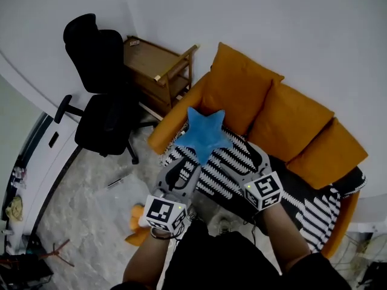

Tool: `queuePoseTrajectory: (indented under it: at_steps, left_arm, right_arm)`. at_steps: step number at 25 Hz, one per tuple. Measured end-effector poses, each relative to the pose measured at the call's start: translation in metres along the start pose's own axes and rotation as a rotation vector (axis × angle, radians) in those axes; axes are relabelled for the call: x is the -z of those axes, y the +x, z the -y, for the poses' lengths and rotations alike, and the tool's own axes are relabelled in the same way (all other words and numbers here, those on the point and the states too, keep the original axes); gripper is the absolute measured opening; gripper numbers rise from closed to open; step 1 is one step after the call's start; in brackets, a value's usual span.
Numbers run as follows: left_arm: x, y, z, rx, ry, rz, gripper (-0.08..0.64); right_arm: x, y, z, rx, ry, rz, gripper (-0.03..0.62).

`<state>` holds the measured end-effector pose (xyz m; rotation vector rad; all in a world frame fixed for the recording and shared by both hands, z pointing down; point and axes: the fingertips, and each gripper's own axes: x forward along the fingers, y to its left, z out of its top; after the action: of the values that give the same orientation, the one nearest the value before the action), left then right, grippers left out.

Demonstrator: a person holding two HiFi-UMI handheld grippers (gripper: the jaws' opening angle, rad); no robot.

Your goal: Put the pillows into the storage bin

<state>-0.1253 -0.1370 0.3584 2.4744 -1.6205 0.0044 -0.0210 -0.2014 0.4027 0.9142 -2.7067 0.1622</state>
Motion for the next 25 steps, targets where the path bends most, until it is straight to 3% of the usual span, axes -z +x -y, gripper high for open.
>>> queuePoseTrajectory:
  at_steps: [10,18,25]
  left_arm:
    - [0.028,0.038,-0.042,0.063,-0.040,-0.055,0.143]
    - [0.062,0.075,-0.046,0.022,-0.086,-0.106,0.143]
    - [0.107,0.113,-0.036,-0.019,-0.129,-0.180,0.143]
  right_arm:
    - [0.024,0.052,0.018,0.020,-0.058,-0.100,0.436]
    - [0.067,0.077,0.043,-0.053,-0.070,-0.174,0.436]
    - [0.130,0.094,0.084,-0.120,-0.072,-0.259,0.436]
